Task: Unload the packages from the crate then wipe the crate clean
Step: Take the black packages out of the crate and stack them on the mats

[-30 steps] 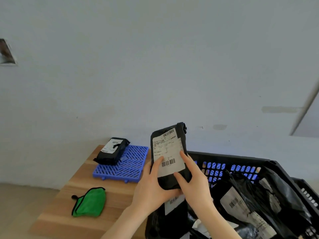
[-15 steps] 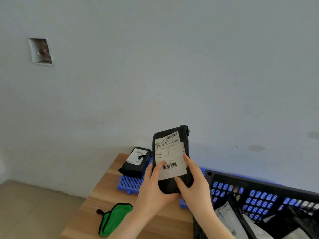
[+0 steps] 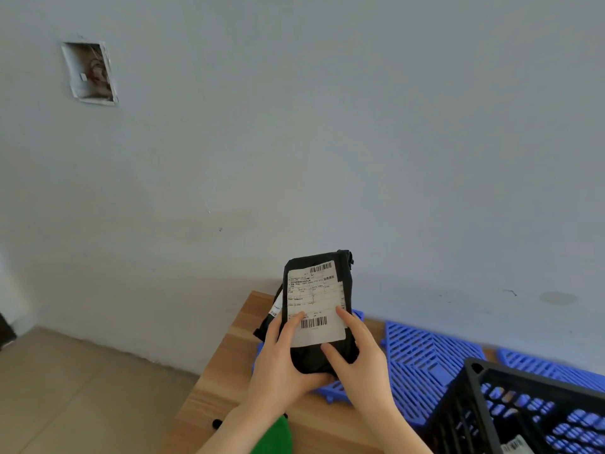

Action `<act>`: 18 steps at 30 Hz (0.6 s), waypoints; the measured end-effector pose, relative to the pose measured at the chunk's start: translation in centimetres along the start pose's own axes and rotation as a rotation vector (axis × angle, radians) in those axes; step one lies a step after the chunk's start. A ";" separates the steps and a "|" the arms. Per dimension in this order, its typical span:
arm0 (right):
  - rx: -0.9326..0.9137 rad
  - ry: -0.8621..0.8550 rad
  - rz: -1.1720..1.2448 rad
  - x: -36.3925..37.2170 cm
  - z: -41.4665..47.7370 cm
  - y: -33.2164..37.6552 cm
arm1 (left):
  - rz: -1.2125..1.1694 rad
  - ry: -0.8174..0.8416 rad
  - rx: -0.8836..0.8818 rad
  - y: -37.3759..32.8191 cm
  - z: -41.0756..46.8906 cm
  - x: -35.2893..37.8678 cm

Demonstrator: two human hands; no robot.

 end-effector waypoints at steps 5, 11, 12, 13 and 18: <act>0.034 0.035 0.014 3.1 4.3 -2.1 | 0.079 0.024 -0.024 2.8 4.0 -0.3; 0.104 0.140 0.105 6.4 9.2 -4.6 | 0.118 0.057 -0.087 6.4 8.8 -0.4; 0.125 0.161 0.120 6.9 10.0 -5.1 | 0.129 0.060 -0.096 7.1 9.4 -0.2; 0.137 0.177 0.126 7.4 10.6 -5.8 | 0.142 0.066 -0.099 7.7 10.0 0.1; 0.220 0.205 0.101 9.7 12.6 -9.5 | 0.220 0.124 -0.082 11.1 12.4 2.0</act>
Point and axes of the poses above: each hand's wrist, its own z-axis towards the middle knuckle, its own x-axis out of the palm, y = z × x, the point moved 7 cm from there along z, towards the middle knuckle, and after that the axes turned 2 degrees about x, right-handed, at the moved point
